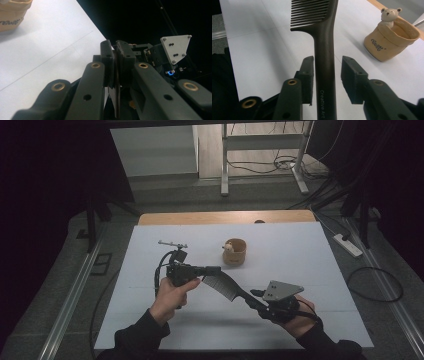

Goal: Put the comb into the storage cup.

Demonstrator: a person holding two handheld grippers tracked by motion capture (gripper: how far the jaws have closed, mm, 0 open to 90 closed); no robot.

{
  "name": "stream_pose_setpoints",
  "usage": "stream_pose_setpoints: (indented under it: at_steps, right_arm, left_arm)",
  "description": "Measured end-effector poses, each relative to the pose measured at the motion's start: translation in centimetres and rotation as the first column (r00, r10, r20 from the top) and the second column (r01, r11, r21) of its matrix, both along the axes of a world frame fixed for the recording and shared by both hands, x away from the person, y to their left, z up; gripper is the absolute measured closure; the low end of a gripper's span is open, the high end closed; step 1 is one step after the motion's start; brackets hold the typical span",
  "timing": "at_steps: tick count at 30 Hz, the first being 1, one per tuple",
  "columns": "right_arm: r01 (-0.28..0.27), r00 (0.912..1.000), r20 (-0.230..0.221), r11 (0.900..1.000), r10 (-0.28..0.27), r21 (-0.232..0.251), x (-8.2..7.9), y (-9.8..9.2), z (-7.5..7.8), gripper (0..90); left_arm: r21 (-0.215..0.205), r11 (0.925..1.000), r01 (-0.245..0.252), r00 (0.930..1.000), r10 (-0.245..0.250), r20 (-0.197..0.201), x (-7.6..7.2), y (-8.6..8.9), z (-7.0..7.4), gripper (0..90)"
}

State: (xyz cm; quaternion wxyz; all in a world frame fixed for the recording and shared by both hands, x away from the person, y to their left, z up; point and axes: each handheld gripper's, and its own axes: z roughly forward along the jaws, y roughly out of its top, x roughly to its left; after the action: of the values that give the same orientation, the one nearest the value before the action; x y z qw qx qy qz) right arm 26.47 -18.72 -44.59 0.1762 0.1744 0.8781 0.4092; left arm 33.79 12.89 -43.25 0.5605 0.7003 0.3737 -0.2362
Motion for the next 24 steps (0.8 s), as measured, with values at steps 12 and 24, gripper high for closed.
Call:
stream_pose_setpoints:
  at_steps: [12,24]
  right_arm:
    - [0.03,0.9963,-0.081,0.999,-0.028,0.027,0.8,-0.6,0.1,41.4]
    - [0.094,0.9835,-0.159,0.995,-0.087,0.035,1.6,-1.8,0.1,25.2]
  left_arm:
    - [0.035,0.9986,-0.041,0.9968,0.038,0.07,-0.2,0.4,1.1,84.0]
    - [0.089,0.9923,-0.086,0.9867,0.072,0.145,0.0,0.8,2.3,83.9]
